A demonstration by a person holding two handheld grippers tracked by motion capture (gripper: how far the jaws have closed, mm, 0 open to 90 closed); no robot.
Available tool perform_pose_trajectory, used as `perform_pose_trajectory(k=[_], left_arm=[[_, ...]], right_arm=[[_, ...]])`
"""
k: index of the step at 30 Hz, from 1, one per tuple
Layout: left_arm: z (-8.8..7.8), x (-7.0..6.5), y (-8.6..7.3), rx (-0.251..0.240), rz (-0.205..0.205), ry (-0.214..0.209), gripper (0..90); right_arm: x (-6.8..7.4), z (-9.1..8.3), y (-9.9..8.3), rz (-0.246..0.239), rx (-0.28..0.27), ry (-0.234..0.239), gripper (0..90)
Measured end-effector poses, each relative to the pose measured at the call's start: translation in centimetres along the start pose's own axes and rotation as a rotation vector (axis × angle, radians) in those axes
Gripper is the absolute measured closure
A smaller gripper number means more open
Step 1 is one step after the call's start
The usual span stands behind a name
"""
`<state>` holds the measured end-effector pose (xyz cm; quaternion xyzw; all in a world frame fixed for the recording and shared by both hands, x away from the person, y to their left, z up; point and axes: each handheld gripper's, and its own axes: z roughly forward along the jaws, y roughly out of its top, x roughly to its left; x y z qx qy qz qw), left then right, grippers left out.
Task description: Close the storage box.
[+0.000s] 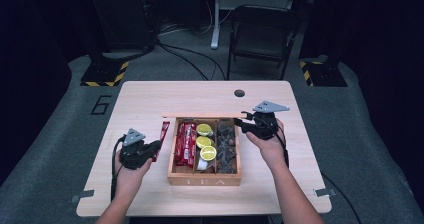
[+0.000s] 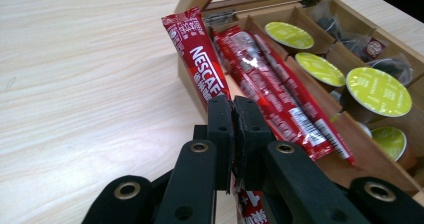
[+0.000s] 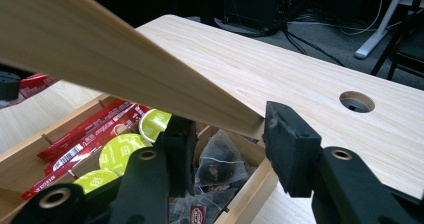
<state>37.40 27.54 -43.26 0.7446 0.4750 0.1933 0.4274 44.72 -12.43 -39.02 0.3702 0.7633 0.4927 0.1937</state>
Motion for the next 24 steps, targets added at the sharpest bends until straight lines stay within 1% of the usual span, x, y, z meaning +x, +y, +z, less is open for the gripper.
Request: perform_pose_trajectory(k=[1,3,4,6,9,10,12,16,20,21,24], left_arm=[[-0.1,0.2,0.0,0.005,0.002,-0.003,86.5],[-0.4,0.7,0.1,-0.004,-0.007,-0.003,86.5],[-0.6,1.0,0.2,-0.005,-0.007,0.001,86.5],[-0.8,1.4,0.2,-0.019,-0.011,0.014,86.5],[-1.1,2.0,0.2,-0.026,-0.027,0.019,86.5],[-1.1,2.2,0.1,-0.033,-0.039,0.021,86.5],[-1.2,2.5,0.0,-0.043,-0.049,0.031,86.5],[-1.3,3.2,-0.2,-0.035,-0.055,0.037,86.4],[-1.0,3.8,-0.6,-0.030,-0.068,0.049,86.4],[-1.0,4.0,-0.7,-0.022,-0.069,0.047,86.4],[-0.6,4.5,-1.1,-0.011,-0.070,0.063,86.4]], right_arm=[[0.0,0.0,0.0,0.000,0.000,-0.001,56.4],[0.1,0.0,0.0,0.002,-0.003,-0.003,56.3],[0.1,0.0,-0.1,0.011,-0.003,-0.003,56.2],[0.0,0.0,-0.1,0.009,-0.007,0.003,56.0],[0.0,0.0,-0.1,0.008,-0.007,0.002,56.0],[0.0,0.0,-0.2,0.008,-0.006,0.002,56.0],[0.0,0.0,-0.2,0.004,-0.006,0.000,56.0],[0.1,0.0,-0.2,0.001,-0.006,-0.001,56.0],[0.1,0.0,-0.3,0.002,-0.001,-0.001,56.0],[0.1,0.0,-0.2,0.002,-0.002,-0.001,56.0],[0.1,0.0,-0.2,0.001,-0.001,-0.001,56.0]])
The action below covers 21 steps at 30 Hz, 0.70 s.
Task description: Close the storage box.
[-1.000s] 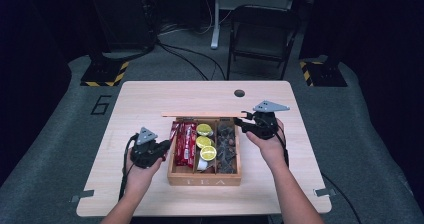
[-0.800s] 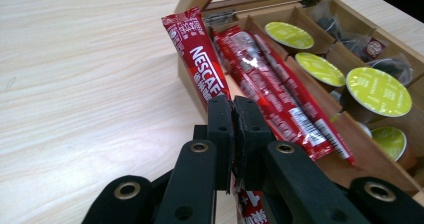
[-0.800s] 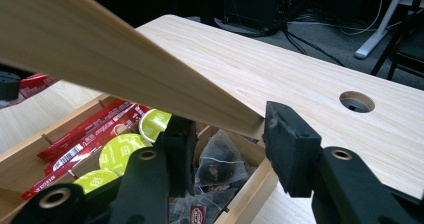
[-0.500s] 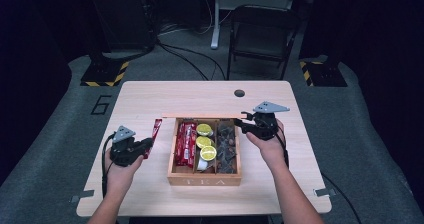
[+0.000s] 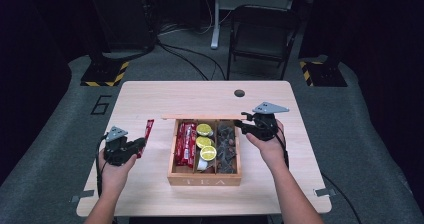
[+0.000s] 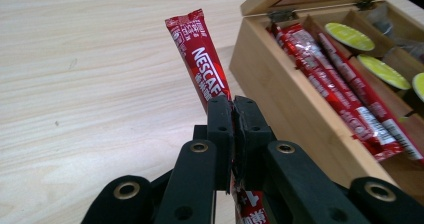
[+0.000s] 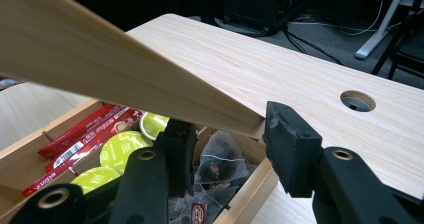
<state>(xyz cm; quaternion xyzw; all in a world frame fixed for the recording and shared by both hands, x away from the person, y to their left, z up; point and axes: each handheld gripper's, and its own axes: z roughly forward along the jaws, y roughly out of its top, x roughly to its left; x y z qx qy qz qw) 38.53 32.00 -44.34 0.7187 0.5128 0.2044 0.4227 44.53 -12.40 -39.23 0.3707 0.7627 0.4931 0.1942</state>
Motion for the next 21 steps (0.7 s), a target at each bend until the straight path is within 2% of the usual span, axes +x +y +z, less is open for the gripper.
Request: perform_pose_trajectory(k=[8,21], left_arm=[[0.7,1.8,-0.9,0.014,-0.023,0.054,86.5],[2.0,3.4,-2.4,0.050,-0.056,0.096,86.4]], right_arm=[[0.0,0.0,0.0,0.000,-0.002,0.000,56.0],[0.0,0.0,0.0,0.004,0.000,0.001,55.9]])
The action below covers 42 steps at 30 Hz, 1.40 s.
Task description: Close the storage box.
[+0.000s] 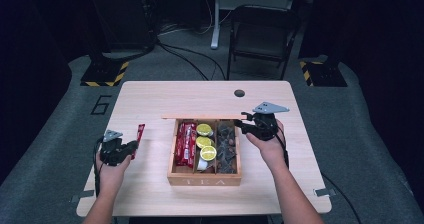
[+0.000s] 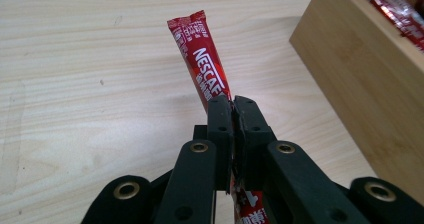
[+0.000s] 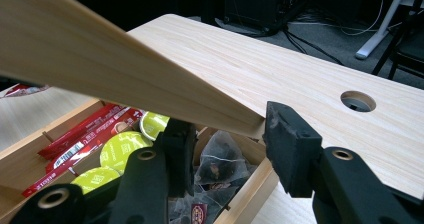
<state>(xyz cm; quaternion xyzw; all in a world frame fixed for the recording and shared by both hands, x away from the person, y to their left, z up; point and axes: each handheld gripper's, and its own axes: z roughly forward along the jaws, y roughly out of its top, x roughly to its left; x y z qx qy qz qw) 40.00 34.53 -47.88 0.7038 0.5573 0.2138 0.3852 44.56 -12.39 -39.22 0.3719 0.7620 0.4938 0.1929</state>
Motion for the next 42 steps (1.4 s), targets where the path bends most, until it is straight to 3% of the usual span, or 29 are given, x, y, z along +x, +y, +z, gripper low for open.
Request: perform_pose_trajectory(k=[6,11,16,27,33,38,42], left_arm=[[1.1,0.4,-0.8,0.038,0.001,0.030,86.3],[2.3,0.7,-1.6,0.106,-0.017,0.047,86.3],[2.7,0.6,-1.6,0.117,0.005,0.063,86.4],[2.7,0.8,-1.7,0.132,-0.003,0.068,84.5],[2.4,0.8,-1.6,0.101,-0.015,0.065,72.7],[1.8,0.8,-1.5,0.074,-0.034,0.054,57.6],[1.3,0.6,-1.2,0.054,-0.026,0.056,51.0]], right_arm=[[0.0,0.0,0.0,-0.001,0.001,0.000,55.9],[0.0,0.0,0.0,0.001,-0.001,0.000,55.9],[0.0,0.0,0.0,-0.001,0.000,0.001,55.9],[0.0,0.0,0.0,-0.005,0.001,0.000,55.9],[0.0,0.0,0.0,-0.003,0.000,0.001,55.9],[0.0,0.0,0.0,-0.005,0.000,0.000,55.9],[0.1,0.0,-0.1,-0.005,0.000,-0.003,55.9]])
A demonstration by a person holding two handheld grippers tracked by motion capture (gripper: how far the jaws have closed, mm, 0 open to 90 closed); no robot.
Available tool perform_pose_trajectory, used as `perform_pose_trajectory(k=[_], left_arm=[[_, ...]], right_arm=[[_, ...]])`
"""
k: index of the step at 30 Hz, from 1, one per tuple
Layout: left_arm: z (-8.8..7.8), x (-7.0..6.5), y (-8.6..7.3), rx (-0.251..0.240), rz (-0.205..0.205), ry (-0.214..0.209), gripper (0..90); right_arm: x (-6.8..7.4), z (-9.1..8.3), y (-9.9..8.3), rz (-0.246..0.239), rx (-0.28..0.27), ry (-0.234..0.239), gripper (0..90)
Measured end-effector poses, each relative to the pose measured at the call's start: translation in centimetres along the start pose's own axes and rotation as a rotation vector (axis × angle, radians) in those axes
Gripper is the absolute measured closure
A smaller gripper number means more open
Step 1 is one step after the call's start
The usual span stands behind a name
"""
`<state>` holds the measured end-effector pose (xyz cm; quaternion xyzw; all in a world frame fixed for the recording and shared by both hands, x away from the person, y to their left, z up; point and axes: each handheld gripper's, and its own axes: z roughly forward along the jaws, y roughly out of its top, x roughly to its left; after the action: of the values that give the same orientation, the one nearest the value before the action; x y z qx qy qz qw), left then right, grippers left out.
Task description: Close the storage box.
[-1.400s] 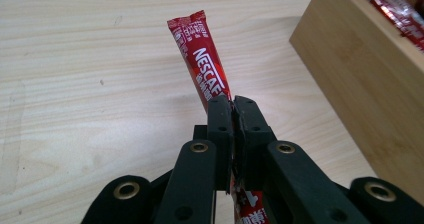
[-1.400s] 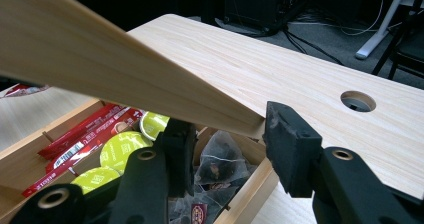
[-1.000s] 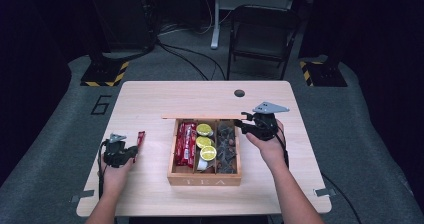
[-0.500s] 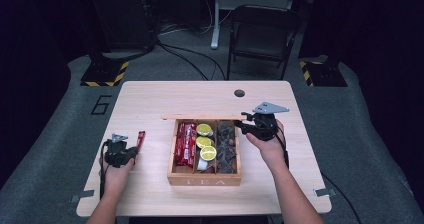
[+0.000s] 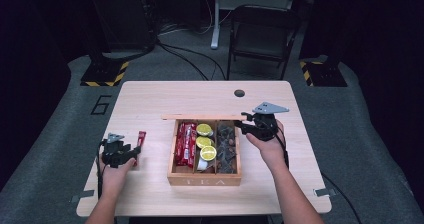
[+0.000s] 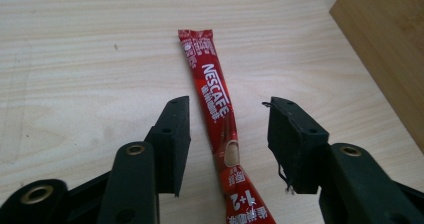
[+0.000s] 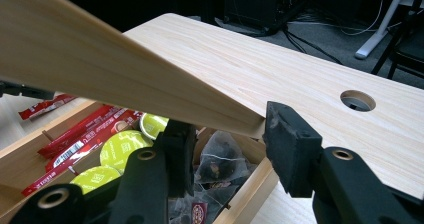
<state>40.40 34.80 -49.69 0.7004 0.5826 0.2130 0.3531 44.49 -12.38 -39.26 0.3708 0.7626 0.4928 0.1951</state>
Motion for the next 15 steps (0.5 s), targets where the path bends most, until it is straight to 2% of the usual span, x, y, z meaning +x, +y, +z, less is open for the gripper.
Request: perform_pose_trajectory(k=[3,8,10,13,15], left_arm=[[-0.5,-0.4,0.2,-0.019,0.016,0.001,49.5],[-1.1,-1.2,0.7,-0.033,0.059,-0.003,52.3],[-1.3,-1.5,1.0,-0.031,0.066,-0.020,52.3],[-1.6,-2.0,1.3,-0.038,0.048,-0.047,52.1],[-1.9,-2.5,1.8,-0.042,0.058,-0.062,52.1]], right_arm=[[0.0,0.0,0.0,-0.001,0.001,-0.001,55.9],[0.0,0.0,0.0,-0.001,0.000,-0.001,55.9],[0.0,0.0,0.0,0.000,0.000,0.000,55.9],[0.0,0.0,0.0,0.005,-0.002,0.003,55.8],[-0.1,0.0,-0.1,0.010,0.000,0.007,55.7]])
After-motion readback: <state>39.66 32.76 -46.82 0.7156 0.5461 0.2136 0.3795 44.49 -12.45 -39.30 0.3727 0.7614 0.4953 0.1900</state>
